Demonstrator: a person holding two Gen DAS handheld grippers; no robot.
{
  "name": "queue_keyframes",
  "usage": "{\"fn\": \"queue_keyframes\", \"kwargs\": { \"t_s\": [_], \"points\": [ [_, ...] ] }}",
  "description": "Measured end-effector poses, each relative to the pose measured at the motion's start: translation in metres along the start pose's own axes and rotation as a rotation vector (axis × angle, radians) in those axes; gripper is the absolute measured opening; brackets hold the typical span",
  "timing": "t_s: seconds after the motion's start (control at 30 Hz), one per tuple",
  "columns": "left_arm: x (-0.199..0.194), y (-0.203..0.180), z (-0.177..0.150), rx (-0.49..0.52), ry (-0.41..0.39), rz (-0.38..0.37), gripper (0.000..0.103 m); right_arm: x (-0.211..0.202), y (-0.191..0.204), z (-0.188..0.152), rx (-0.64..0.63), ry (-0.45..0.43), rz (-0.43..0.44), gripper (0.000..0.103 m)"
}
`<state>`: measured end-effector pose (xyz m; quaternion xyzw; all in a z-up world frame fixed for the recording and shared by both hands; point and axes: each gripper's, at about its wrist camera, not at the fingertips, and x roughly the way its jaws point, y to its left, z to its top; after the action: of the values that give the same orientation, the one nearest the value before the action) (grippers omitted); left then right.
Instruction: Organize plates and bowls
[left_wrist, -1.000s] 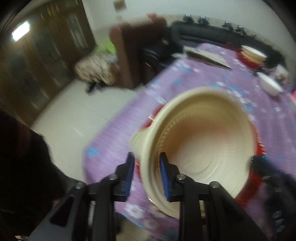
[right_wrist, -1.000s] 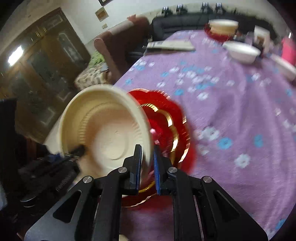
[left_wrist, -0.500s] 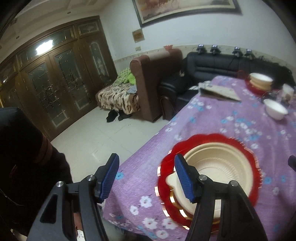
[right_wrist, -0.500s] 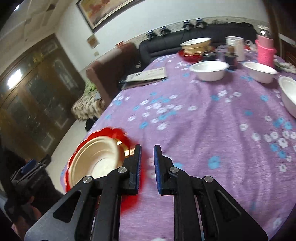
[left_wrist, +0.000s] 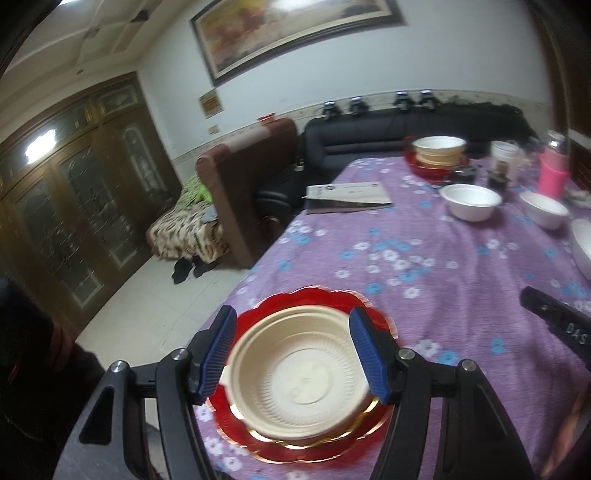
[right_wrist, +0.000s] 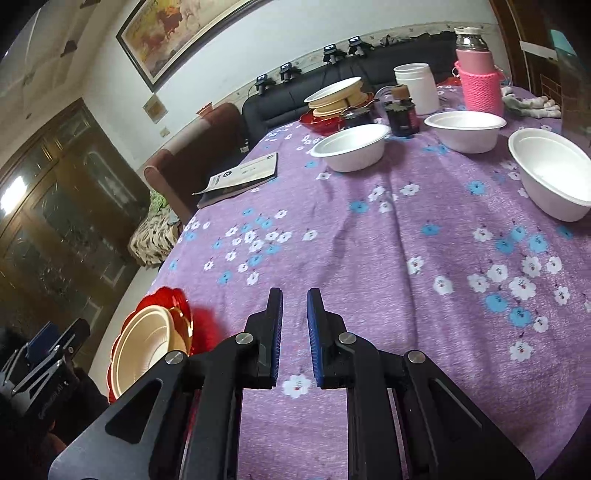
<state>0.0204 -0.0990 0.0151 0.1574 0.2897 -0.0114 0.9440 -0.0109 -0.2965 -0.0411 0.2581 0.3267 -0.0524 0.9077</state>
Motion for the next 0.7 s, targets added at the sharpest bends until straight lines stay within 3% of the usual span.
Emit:
{"fn": "queue_keyframes", "kwargs": {
  "t_s": [0.37, 0.7],
  "points": [
    [0.002, -0.049, 0.011, 0.059, 0.014, -0.065, 0.063, -0.010, -0.039, 0.021, 0.057, -0.028, -0.032, 0.013],
    [0.011, -0.066, 0.016, 0.082, 0.035, -0.089, 0.063, -0.004, -0.057, 0.028, 0.102, -0.018, -0.041, 0.013]
  ]
}}
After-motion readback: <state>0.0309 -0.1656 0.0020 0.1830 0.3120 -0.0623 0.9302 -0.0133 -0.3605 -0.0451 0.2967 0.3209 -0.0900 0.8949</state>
